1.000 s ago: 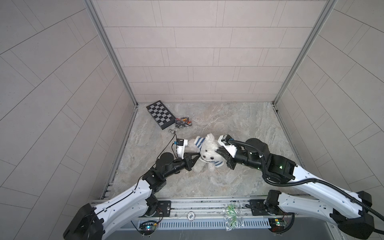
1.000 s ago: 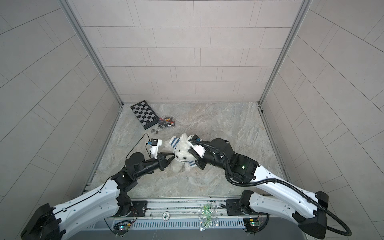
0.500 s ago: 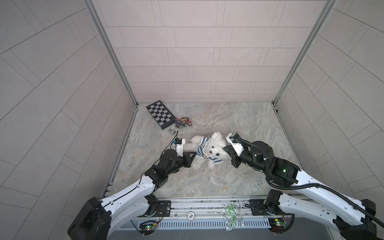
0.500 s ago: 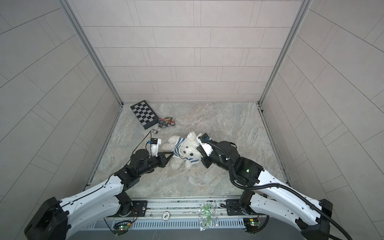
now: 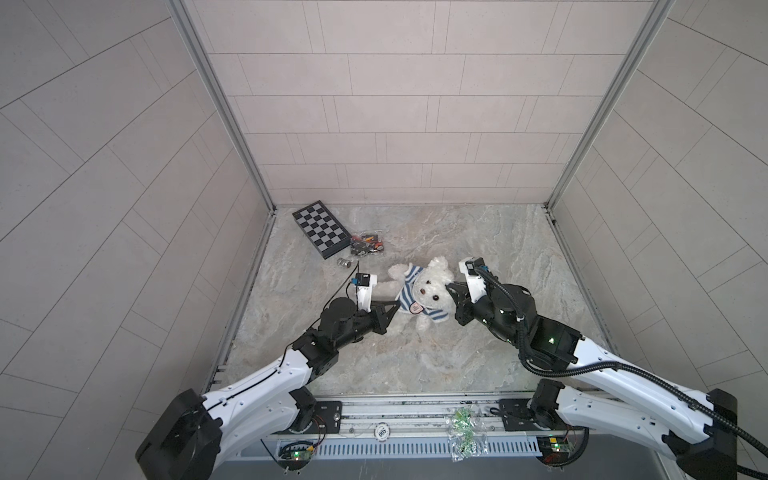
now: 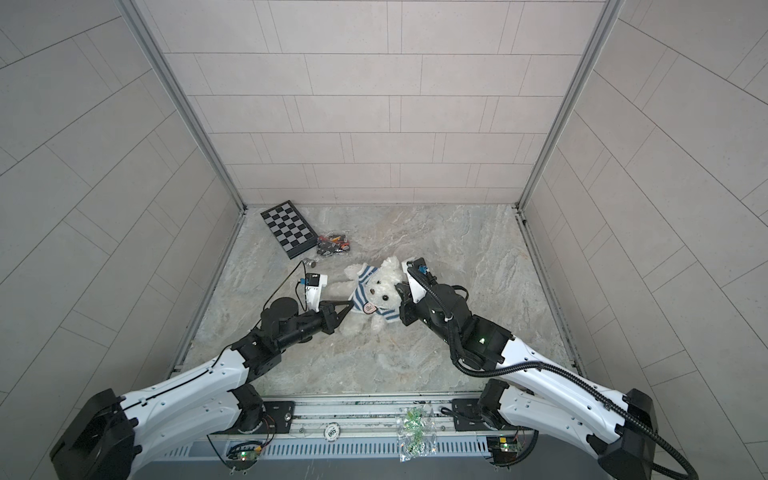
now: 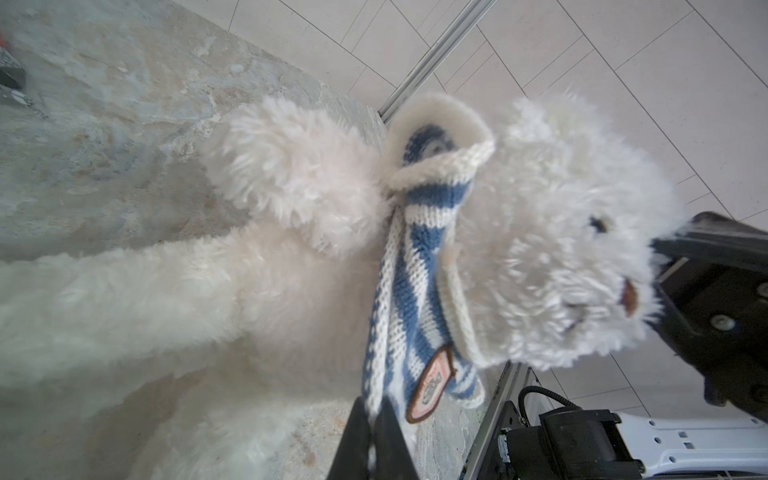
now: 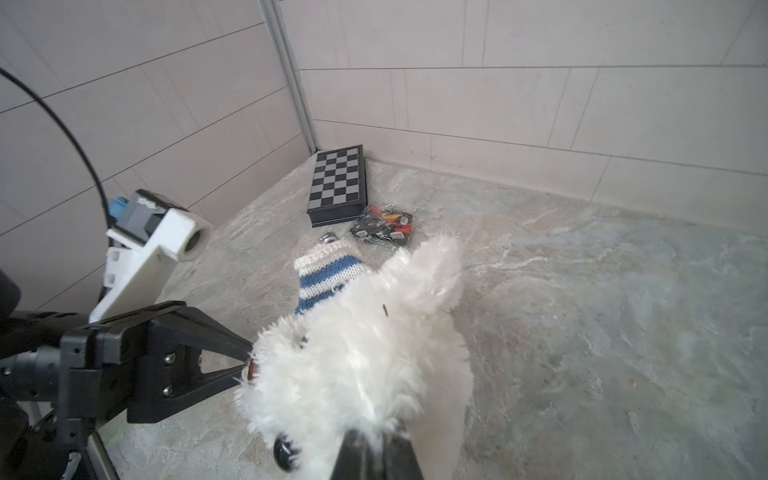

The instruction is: Dress the teddy bear

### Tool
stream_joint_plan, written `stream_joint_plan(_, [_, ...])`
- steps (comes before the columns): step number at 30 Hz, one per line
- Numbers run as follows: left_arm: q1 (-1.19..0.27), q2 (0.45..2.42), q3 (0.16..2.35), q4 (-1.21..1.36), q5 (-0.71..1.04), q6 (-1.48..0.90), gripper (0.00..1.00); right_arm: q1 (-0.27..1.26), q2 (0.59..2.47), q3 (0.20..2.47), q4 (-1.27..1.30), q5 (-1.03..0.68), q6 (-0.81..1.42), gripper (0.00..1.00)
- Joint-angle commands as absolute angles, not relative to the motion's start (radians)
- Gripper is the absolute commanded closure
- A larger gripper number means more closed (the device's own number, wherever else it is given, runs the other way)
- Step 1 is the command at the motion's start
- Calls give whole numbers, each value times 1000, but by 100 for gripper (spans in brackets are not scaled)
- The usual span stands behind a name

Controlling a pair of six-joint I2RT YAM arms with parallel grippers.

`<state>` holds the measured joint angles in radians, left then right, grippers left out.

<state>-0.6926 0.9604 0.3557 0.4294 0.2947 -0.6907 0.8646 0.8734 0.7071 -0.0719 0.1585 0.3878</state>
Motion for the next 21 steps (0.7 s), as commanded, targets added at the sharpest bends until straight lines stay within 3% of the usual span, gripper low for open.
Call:
stream_joint_plan(1, [-696, 1002, 391, 419, 276, -660, 95, 834, 876, 692, -27, 247, 529, 100])
stream_joint_plan(4, [-696, 1067, 416, 385, 255, -645, 98, 757, 896, 654, -38, 160, 594, 100])
stream_joint_plan(8, [-697, 1183, 449, 427, 257, -634, 90, 675, 905, 586, -22, 103, 620, 100])
stream_joint_plan(11, [-707, 1253, 475, 449, 257, -633, 78, 606, 915, 550, -8, 64, 641, 100])
stream_joint_plan(16, [-788, 1289, 472, 439, 206, -621, 48, 555, 954, 527, 16, 11, 643, 100])
stream_joint_plan(18, [-843, 1290, 465, 420, 173, -610, 42, 545, 972, 519, 28, 2, 640, 100])
stream_joint_plan(21, [-907, 1324, 467, 405, 139, -607, 41, 524, 989, 506, 52, -12, 645, 100])
